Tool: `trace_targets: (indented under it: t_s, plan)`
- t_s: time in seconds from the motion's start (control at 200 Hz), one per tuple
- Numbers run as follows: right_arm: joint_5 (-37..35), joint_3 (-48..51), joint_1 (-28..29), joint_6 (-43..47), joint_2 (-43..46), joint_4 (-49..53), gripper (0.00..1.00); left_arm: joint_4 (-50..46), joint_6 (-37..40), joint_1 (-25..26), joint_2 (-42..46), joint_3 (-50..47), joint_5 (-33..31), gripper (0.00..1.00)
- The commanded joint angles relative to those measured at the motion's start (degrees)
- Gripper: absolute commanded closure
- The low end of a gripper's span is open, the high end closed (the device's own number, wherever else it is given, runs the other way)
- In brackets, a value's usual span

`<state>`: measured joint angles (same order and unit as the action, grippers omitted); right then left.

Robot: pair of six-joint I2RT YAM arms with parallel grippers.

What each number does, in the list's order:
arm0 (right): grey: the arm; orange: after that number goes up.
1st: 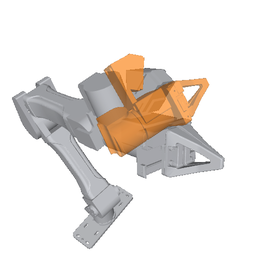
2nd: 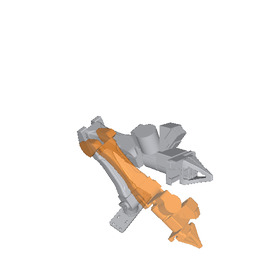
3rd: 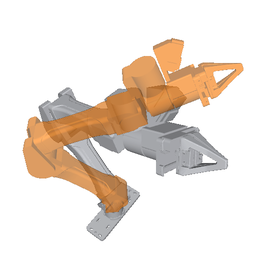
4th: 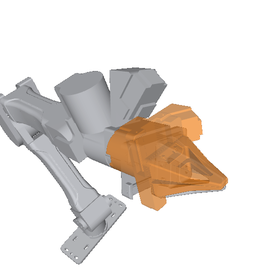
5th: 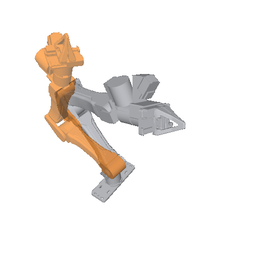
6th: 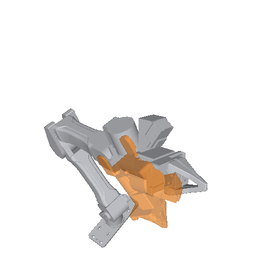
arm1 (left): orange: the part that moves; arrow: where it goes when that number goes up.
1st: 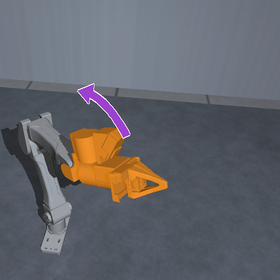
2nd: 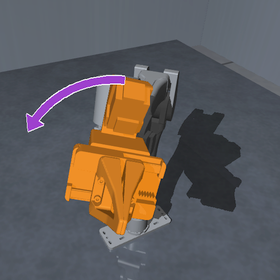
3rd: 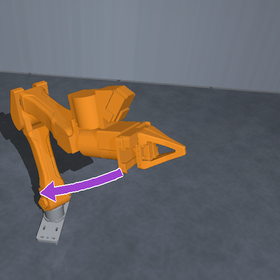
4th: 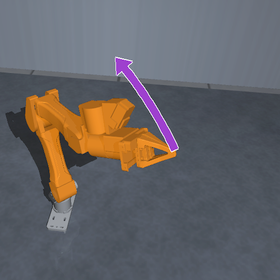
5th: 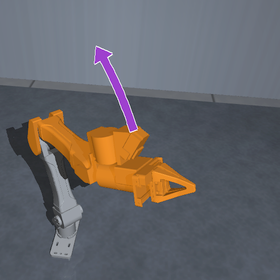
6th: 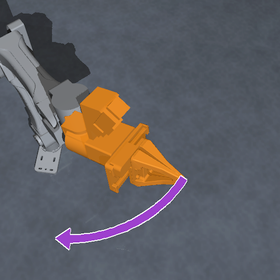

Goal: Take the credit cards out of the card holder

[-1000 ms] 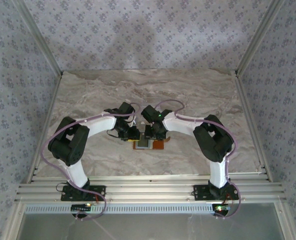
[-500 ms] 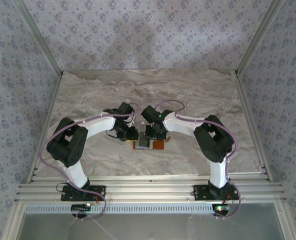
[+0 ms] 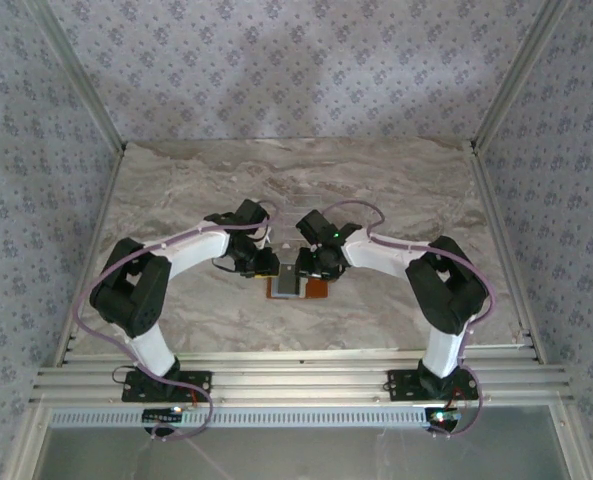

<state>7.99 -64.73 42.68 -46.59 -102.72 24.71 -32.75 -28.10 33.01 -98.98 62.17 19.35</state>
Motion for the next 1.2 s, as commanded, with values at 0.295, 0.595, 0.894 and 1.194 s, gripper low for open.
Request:
trace_targets:
  t_s: [0.295,0.595,0.894,1.194]
  plan:
    - [7.96,3.63,-0.8,0.33,0.85,-8.21,0.73,0.59,0.46,0.36,-4.82,0.32,0.13,0.72]
    - [12.13,7.81,-2.9,0.1,0.42,-14.87,0.8,-0.55,0.41,0.33,-5.52,-0.84,-0.98,0.72]
    - [17.14,10.76,-4.07,-2.1,-0.71,-21.32,0.81,-0.86,0.41,0.33,-6.2,-1.26,-1.58,0.73]
    - [19.84,11.73,-4.44,-2.69,-2.63,-24.53,0.82,-0.91,0.32,0.33,-6.8,-1.69,-2.06,0.73]
